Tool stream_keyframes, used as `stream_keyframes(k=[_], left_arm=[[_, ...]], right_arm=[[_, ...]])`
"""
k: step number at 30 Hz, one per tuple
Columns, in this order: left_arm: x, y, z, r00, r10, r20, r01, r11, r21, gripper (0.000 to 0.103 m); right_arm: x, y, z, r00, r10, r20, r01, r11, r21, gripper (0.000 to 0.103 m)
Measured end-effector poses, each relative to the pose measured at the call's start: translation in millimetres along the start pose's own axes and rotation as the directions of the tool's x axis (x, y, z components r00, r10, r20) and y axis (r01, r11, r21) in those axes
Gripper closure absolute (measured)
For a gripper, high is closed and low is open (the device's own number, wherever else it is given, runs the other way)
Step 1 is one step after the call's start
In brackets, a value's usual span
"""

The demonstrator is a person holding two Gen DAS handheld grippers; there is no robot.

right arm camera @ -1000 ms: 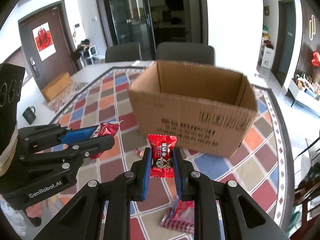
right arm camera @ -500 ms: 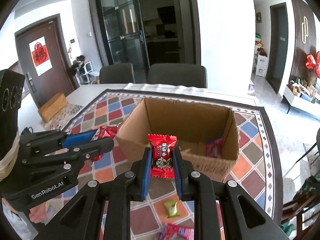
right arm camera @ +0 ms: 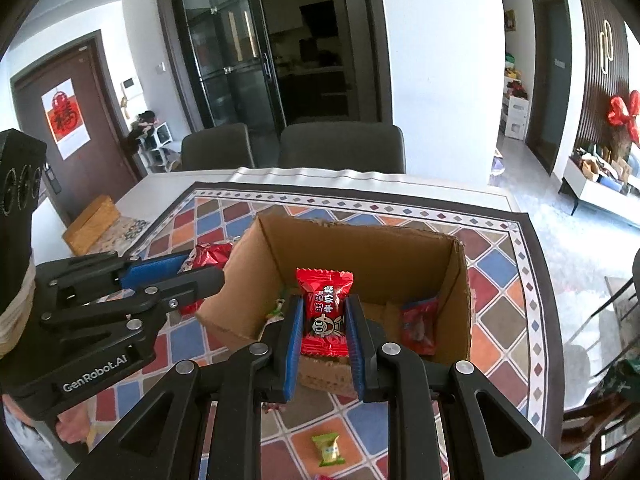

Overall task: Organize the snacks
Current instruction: 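Carry both red candies over the box and open both tools to drop them, then move both tools back toward the green cracker pack and gold toffee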

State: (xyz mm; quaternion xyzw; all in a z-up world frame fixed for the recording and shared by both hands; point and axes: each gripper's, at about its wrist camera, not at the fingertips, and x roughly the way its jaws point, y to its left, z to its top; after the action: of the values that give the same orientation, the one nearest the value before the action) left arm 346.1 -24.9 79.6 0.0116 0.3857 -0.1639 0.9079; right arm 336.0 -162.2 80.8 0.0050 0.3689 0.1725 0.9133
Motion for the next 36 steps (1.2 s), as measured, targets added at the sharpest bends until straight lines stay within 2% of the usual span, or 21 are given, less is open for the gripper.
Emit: stream_keyframes(k=[3, 5, 10, 20, 23, 25, 30, 36], left_arm=[[9, 1, 3, 1.000, 0.016, -0.001, -0.016, 1.000, 0.004, 0.076], [11, 2, 4, 1.000, 0.026, 0.006, -0.026, 1.000, 0.007, 0.066], [7, 1, 0, 0.999, 0.041, 0.022, -0.041, 0.999, 0.029, 0.063], [-21, -2, -19, 0.997, 0.035, 0.064, -0.038, 0.998, 0.046, 0.062], [-30, -3, -25, 0.997, 0.033, 0.075, -0.037, 0.998, 0.051, 0.062], [-35, -4, -30, 0.997, 0.029, 0.078, -0.034, 0.998, 0.057, 0.062], [-41, -3, -47, 0.997, 0.023, 0.069, -0.027, 0.997, 0.067, 0.059], [-40, -1, -74, 0.998, 0.038, 0.043, -0.042, 0.996, 0.077, 0.059]], right_arm=[[8, -5, 3, 1.000, -0.007, -0.014, 0.008, 1.000, 0.009, 0.081], [14, -8, 4, 1.000, -0.012, -0.021, 0.012, 1.000, 0.018, 0.080], [18, -11, 1, 0.999, -0.019, -0.034, 0.019, 1.000, 0.024, 0.075], [-6, 4, -14, 0.998, -0.054, 0.023, 0.053, 0.999, 0.008, 0.075], [-16, 10, -19, 0.997, -0.067, 0.048, 0.067, 0.998, 0.011, 0.069], [-21, 13, -21, 0.996, -0.065, 0.058, 0.064, 0.998, 0.015, 0.069], [-31, 23, -33, 0.995, -0.072, 0.075, 0.070, 0.997, 0.023, 0.065], [-28, 27, -54, 0.994, -0.091, 0.054, 0.089, 0.995, 0.040, 0.064]])
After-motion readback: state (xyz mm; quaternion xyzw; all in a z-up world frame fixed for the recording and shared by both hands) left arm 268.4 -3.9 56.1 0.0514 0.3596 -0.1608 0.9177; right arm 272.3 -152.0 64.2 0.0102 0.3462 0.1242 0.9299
